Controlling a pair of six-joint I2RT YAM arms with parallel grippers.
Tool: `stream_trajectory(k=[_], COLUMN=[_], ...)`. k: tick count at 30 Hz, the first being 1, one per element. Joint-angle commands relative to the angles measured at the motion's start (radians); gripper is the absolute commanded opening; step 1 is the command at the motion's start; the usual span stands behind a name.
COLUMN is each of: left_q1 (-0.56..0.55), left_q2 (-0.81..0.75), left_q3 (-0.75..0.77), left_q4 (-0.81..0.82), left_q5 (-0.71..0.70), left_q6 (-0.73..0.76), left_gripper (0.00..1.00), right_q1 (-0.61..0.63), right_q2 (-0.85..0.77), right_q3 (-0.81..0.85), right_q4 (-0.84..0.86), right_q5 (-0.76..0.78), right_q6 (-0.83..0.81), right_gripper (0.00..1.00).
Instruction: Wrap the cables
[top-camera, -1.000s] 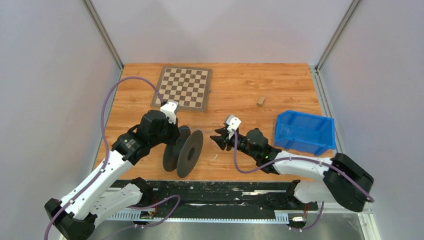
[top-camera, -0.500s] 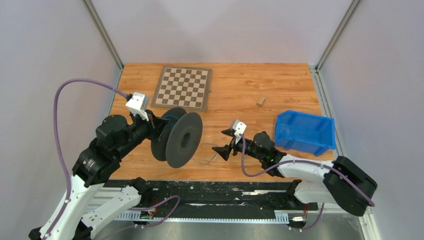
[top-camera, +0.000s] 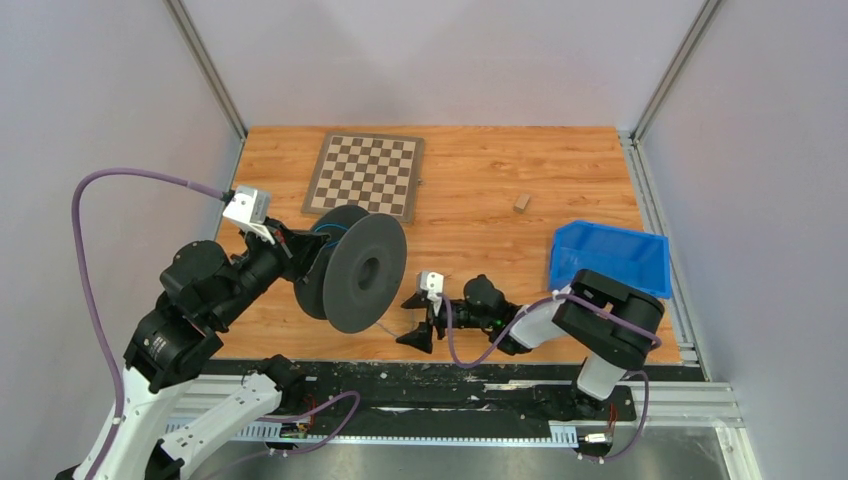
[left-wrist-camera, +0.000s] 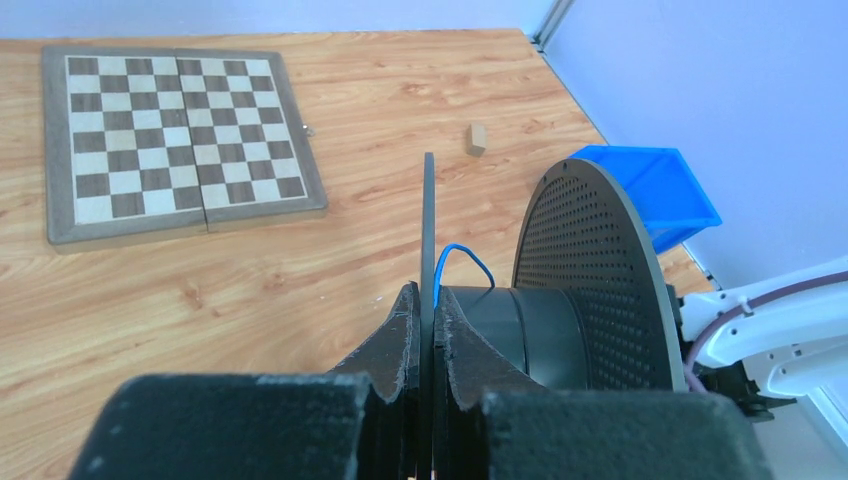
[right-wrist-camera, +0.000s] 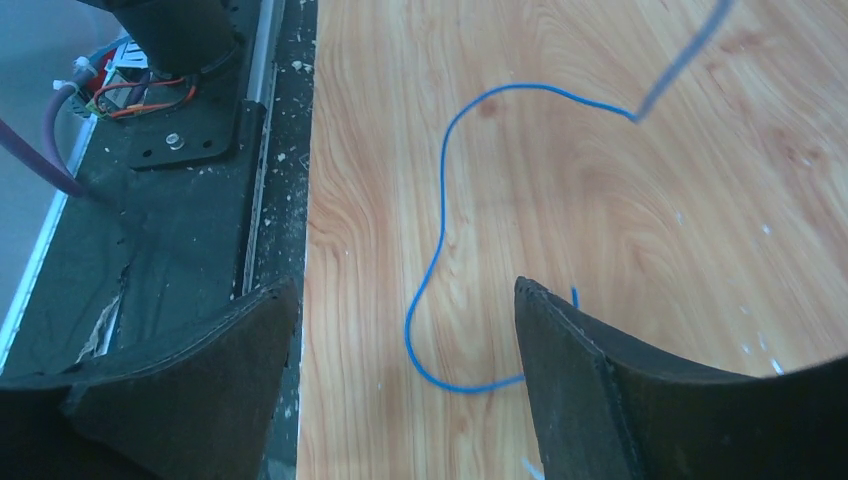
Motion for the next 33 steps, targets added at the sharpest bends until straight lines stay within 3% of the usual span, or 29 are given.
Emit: stream_trajectory(k=[1, 5, 9, 15, 20, 27, 33], left_q1=[0.003, 0.002, 0.003, 0.003, 0.003, 0.003, 0.003], left_q2=[-0.01, -0.012, -0.005, 0.001, -0.002, -0.004, -0.004], left_q3=[0.046, 0.046, 0.05, 0.039, 0.026, 0.008, -0.01], left_q4=[0.107, 0.125, 0.129, 0.134, 0.145, 0.149, 0.162], left_q5=[-0.011, -0.012, -0.008, -0.009, -0.013, -0.011, -0.009], left_q6=[-0.047, -0.062, -0.065, -0.066, -0.069, -0.079, -0.09], left_gripper=[0.0, 0.0, 0.0, 0.0, 0.0, 0.0, 0.0], right_q1=[0.058, 0.079, 0.081, 0.077, 0.063, -0.037, -0.043], right_q2=[0.089, 0.164, 0.135, -0.026, 0.001, 0.034, 0.105], right_q3=[0.073, 0.093, 0.036, 0.066, 0.057, 0.044, 0.064], right_q4=[0.123, 0.173, 0.271, 0.008, -0.004, 0.026, 0.028], right_q5=[0.049, 0.124, 0.183, 0.239, 0.244, 0.123, 0.062], right_q6=[-0.043, -0.058, -0.043, -0.074, -0.057, 0.055, 0.075], right_gripper=[0.79, 0.77, 0.74, 0.64, 0.66, 0.67, 0.55])
